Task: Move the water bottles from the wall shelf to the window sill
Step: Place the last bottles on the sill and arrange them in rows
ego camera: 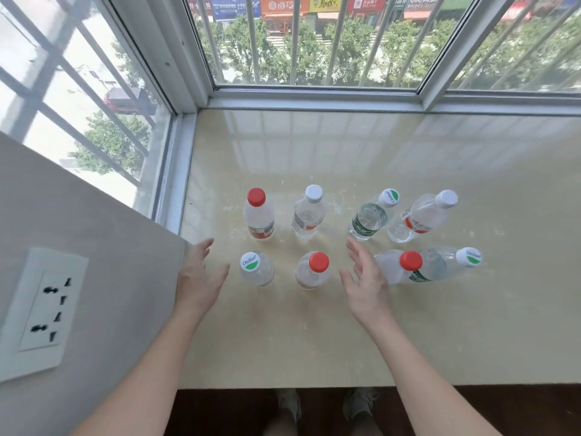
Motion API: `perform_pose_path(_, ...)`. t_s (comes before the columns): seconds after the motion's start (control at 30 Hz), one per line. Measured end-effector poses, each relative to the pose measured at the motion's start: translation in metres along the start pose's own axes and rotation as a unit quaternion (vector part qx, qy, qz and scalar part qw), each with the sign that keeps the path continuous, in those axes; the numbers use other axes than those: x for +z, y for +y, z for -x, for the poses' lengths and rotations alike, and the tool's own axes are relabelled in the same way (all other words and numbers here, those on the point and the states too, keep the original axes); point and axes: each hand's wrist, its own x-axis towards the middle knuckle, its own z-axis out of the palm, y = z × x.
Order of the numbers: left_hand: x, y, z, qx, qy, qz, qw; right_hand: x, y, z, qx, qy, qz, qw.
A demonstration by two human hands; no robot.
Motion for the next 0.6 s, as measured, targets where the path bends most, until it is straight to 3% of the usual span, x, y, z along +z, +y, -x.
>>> perform_pose_path(0.17, -0.014, 0.047, -0.021, 0.07, 0.011, 0.018, 0.997, -0.012, -0.042, -0.017, -0.034, 0.026, -0.025, 0.999)
perform_pose_path(0.47, -0.01, 0.083, -0.07, 0.144, -0.11, 0.007, 0.983, -0.001, -0.081, -0.094, -0.064, -0.091, 0.127, 0.986)
perform_pose_path(0.6, 0.0, 0.086, -0.078, 0.153, -0.122, 0.0, 0.981, 0.005, -0.076, -0.109, -0.052, -0.119, 0.139, 0.982)
